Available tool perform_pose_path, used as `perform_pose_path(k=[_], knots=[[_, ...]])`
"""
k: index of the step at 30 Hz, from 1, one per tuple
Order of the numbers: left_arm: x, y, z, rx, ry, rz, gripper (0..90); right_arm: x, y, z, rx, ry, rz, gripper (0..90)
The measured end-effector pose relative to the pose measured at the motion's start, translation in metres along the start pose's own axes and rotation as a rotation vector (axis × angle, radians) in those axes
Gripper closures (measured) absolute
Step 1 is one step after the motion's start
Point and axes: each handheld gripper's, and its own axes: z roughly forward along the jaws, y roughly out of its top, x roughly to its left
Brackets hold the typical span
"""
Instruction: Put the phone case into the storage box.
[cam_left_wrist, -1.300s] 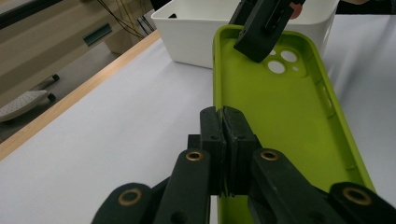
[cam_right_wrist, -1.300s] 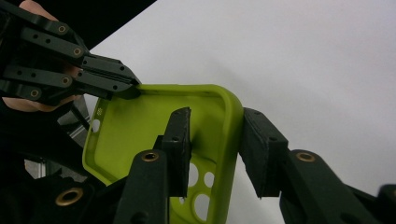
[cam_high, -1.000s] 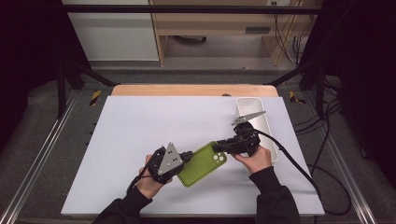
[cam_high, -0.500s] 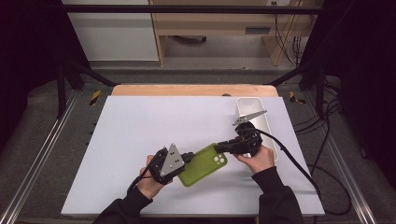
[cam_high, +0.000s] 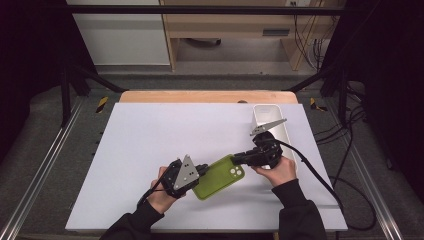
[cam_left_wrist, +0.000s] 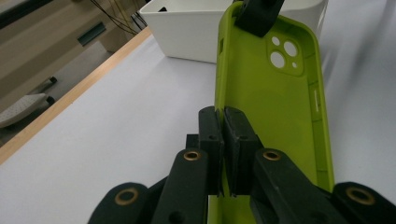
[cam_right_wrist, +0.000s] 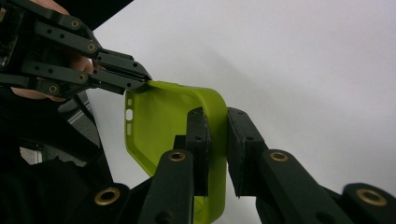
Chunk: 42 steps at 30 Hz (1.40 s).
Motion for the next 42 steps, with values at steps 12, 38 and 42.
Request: perform_pose_path(k=[12,38,42], knots=[[0.01,0.0,-0.006,-0.054,0.017,-0.113,62.1,0.002,0.0,-0.003,-0.012,-0.06,-0.018,80.2],[0.053,-0.023,-0.027,-0.112,0.061,-0.402,6.1,0.008,0.004,-0.034,-0.109,-0.2,-0.093,80.0],[0.058,-0.03,-0.031,-0.091,0.053,-0.421,2.2,0.01,0.005,-0.04,-0.116,-0.225,-0.111,80.0]])
